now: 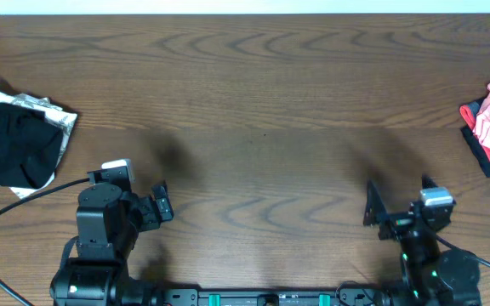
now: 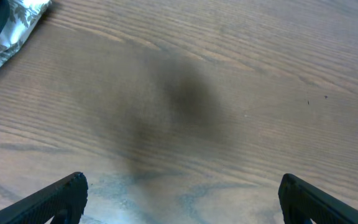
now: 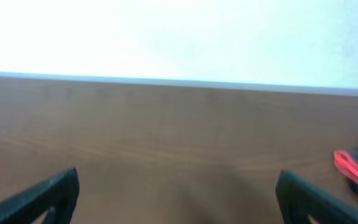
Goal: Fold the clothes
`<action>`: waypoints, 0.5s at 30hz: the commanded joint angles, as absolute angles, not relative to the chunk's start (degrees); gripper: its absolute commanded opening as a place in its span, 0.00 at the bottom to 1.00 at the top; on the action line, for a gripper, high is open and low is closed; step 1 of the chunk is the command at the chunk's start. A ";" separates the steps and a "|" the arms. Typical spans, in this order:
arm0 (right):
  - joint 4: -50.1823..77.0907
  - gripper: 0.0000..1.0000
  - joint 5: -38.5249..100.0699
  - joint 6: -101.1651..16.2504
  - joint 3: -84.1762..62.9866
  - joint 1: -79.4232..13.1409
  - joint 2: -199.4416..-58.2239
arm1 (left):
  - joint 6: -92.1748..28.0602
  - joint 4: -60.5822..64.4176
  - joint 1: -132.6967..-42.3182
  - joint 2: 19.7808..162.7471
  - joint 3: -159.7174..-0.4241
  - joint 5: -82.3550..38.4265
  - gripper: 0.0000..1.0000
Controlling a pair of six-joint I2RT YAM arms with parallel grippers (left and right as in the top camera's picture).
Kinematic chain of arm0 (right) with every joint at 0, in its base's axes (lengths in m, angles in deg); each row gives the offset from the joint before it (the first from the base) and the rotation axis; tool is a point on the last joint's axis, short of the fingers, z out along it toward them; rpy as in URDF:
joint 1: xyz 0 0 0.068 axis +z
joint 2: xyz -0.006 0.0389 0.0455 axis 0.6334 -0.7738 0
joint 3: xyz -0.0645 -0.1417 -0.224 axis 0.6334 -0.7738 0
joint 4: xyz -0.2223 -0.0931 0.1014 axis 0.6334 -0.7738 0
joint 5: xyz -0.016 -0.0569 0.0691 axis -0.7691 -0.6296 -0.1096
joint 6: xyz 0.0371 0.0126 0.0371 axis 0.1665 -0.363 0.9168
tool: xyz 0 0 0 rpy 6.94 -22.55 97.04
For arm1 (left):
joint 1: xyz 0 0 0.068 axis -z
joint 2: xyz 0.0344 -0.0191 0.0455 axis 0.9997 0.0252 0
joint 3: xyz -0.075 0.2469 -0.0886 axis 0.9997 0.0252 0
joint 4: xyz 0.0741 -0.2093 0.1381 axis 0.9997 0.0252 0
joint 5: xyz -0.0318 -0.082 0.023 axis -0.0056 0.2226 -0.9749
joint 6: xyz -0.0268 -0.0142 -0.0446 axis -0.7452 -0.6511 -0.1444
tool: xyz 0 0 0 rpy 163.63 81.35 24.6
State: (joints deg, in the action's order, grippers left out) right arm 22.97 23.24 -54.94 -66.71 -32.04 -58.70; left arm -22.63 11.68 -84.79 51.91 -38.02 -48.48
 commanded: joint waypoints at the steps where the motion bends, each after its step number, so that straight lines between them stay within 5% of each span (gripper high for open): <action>1: 33.20 0.99 22.46 -58.54 -74.01 -33.41 -58.36 | -22.74 11.85 -84.94 51.82 -37.80 -48.54 0.98; 6: 53.20 0.99 19.57 -59.29 -84.39 -33.41 -58.33 | -22.74 11.85 -84.94 51.82 -37.80 -48.54 0.98; 15: 42.23 0.99 19.11 -60.49 -84.15 -33.65 -58.33 | -22.71 11.85 -84.94 51.82 -37.80 -48.54 0.98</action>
State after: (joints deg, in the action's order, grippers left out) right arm 43.80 19.46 -59.22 -84.07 -32.06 -58.60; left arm -22.65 11.65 -84.79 51.91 -38.02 -48.48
